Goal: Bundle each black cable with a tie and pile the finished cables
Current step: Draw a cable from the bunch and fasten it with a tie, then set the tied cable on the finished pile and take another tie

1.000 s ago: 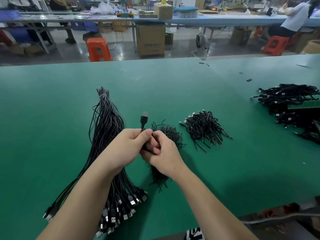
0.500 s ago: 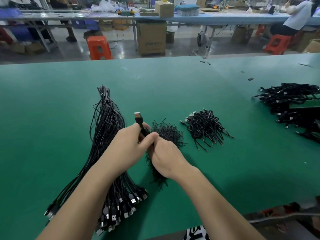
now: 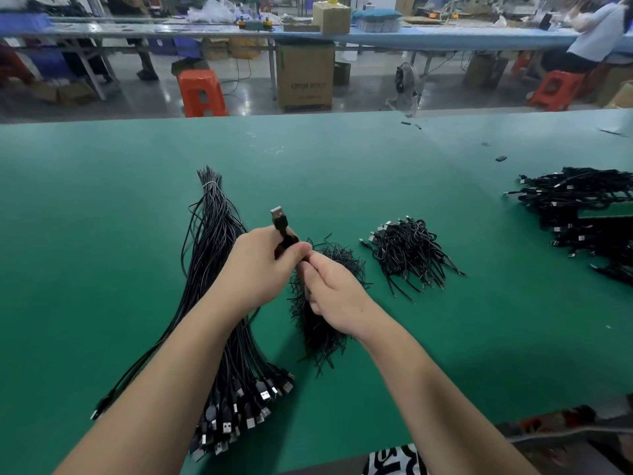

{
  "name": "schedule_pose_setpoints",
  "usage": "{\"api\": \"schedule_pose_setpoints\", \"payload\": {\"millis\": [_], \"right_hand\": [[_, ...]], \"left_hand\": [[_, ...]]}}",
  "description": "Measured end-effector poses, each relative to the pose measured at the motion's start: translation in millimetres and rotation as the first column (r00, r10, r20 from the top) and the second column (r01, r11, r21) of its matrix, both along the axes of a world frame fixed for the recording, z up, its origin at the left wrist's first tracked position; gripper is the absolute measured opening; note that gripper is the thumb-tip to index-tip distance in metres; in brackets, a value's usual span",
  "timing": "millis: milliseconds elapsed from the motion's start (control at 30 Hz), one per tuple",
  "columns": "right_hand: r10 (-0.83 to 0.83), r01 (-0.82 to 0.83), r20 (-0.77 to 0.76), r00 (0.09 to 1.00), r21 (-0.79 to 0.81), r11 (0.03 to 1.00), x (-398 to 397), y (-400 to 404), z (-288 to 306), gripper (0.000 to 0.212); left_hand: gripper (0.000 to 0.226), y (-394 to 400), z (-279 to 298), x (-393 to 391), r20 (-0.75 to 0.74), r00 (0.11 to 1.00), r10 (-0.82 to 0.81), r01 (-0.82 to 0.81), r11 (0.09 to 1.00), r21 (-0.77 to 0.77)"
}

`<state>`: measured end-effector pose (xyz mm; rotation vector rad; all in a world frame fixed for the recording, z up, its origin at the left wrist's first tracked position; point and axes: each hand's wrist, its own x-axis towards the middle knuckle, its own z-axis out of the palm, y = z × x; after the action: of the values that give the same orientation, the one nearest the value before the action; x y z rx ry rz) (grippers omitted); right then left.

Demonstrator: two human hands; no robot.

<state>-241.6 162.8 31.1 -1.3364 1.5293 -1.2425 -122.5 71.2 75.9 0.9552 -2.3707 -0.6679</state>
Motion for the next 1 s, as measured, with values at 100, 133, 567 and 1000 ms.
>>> {"api": "schedule_pose_setpoints", "payload": {"millis": [100, 133, 567, 1000], "right_hand": [[-0.045, 0.039, -0.275, 0.960, -0.028, 0.999, -7.9, -2.9, -5.2, 0.032], [-0.063, 0.057, -0.292, 0.954, -0.030, 0.998, -8.7, -3.4, -6.6, 0.036], [-0.258, 0.275, -0.182, 0.949, 0.077, 0.958, -30.4, 4.2, -19.9, 0.029], [-0.322, 0.322, -0.027, 0.947, 0.138, 0.937, -35.9, 5.7, -34.6, 0.031]], "left_hand": [[0.019, 2.8, -1.7, -2.9, -0.039, 0.999, -0.022, 0.025, 0.996, 0.084], [0.018, 3.2, -1.6, -3.9, -0.033, 0.999, -0.033, 0.036, 0.995, 0.096], [0.016, -30.9, -51.0, 6.4, -0.293, 0.929, 0.227, 0.097, 0.616, 0.782], [0.025, -35.2, -147.2, -21.3, 0.261, 0.947, 0.187, -0.266, 0.911, 0.316]]}}
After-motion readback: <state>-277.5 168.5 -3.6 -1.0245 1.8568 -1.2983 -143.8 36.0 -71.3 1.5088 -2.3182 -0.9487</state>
